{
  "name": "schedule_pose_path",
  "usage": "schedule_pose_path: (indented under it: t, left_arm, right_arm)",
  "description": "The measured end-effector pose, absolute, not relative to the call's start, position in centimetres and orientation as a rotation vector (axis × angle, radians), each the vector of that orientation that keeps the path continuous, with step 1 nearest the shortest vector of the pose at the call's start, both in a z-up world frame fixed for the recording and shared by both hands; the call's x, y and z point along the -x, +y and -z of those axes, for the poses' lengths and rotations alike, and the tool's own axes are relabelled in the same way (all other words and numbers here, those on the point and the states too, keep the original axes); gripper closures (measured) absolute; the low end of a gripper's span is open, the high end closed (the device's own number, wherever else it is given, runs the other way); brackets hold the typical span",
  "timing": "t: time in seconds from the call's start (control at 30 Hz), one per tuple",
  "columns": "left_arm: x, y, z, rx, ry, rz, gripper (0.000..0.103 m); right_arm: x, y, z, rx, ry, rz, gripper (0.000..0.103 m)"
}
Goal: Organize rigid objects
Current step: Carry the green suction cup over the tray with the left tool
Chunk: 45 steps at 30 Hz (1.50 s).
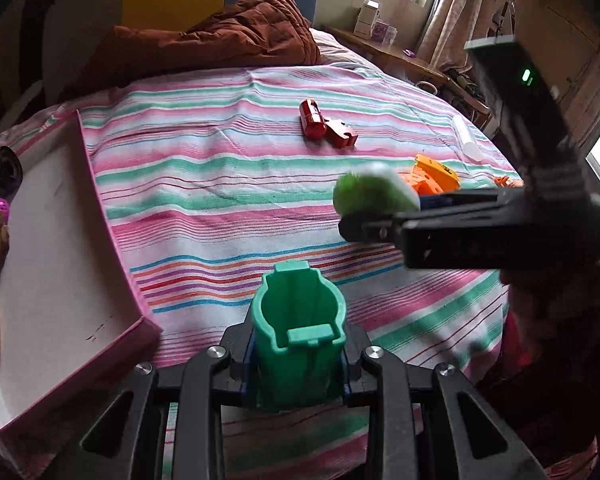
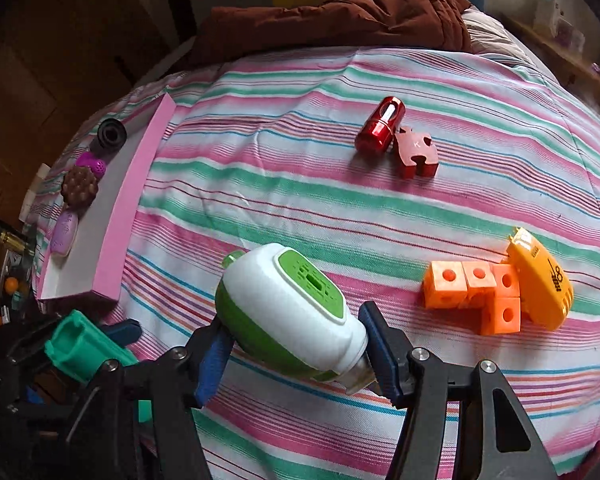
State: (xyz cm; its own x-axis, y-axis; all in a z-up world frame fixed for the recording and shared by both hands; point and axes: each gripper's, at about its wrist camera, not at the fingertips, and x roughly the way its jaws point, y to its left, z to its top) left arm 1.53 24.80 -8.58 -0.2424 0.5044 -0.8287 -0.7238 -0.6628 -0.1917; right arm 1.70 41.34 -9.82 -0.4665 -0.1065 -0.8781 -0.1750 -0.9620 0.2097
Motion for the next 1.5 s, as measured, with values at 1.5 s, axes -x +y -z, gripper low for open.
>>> schedule_pose_path:
  t: [1.5]
  left_arm:
    - [7.1, 7.7, 3.8, 1.238, -0.01, -2.375, 0.073]
  right_arm:
    - [-2.1, 40.6, 10.6, 1.547, 0.321, -2.654, 0.041]
